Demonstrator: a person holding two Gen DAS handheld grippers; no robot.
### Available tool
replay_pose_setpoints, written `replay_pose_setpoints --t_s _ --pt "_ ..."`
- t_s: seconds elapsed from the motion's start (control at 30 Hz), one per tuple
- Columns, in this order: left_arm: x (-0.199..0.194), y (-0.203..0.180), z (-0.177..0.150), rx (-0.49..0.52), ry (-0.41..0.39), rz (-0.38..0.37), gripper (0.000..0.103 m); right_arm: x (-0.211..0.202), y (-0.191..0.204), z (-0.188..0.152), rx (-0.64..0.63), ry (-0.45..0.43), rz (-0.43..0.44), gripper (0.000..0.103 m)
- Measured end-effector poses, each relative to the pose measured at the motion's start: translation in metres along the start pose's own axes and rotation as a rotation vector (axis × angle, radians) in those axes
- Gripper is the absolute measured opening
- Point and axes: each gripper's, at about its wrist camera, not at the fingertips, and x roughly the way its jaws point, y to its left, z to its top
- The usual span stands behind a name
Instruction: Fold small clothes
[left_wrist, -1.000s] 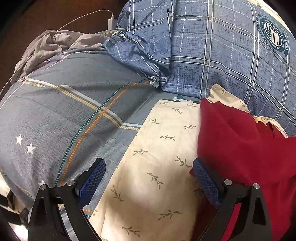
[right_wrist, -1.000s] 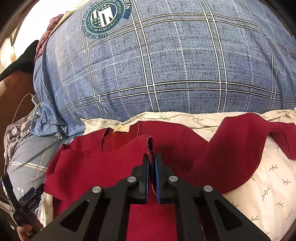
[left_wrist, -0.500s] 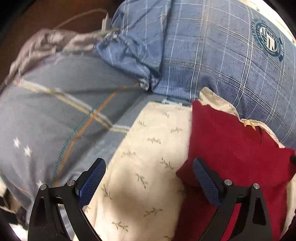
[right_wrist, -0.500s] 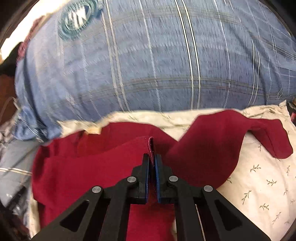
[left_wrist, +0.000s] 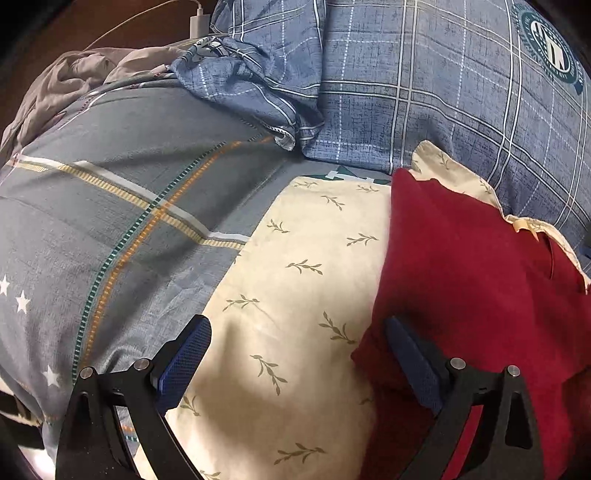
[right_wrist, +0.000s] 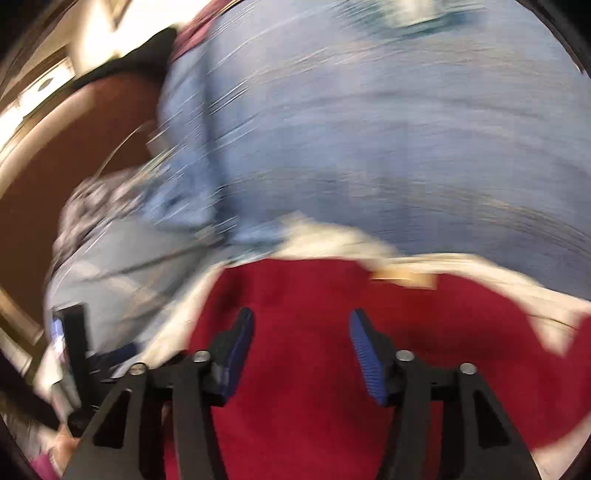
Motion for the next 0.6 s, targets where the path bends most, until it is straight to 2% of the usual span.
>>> replay_pose_setpoints --t_s 0.13,0.2,0.23,0.27,0.37,0.47,0.53,0.6 --pt "0.003 0.004 0.002 -0.015 0.011 -0.015 0.098 0.065 0.035 0.009 -0.143 0.119 0.005 0.065" --pt "0.005 0.005 0.004 -0.024 0.015 -0.016 0.098 0.085 0.039 0.003 -0.184 0.197 -0.001 0.057" --pt "0.006 0.006 0.004 -0.026 0.019 -0.017 0.098 0.092 0.042 0.000 -0.216 0.223 -0.029 0.028" --pt "0.007 0.006 0.005 -0.029 0.021 -0.019 0.098 0.092 0.040 -0.003 -0.241 0.232 -0.055 0.012" --pt "0.007 0.005 0.007 -0.026 0.016 -0.012 0.098 0.079 0.037 0.000 -0.222 0.213 -0.061 0.008" --pt "0.009 0.003 0.006 -0.026 0.010 -0.004 0.098 0.070 0.032 0.002 -0.190 0.120 -0.134 0.005" --pt "0.009 0.001 0.005 -0.020 0.007 0.001 0.098 0.080 0.029 0.004 -0.169 0.120 -0.200 0.005" --pt "0.009 0.000 0.004 -0.014 0.003 0.006 0.098 0.093 0.023 0.000 -0.116 0.134 -0.202 0.005"
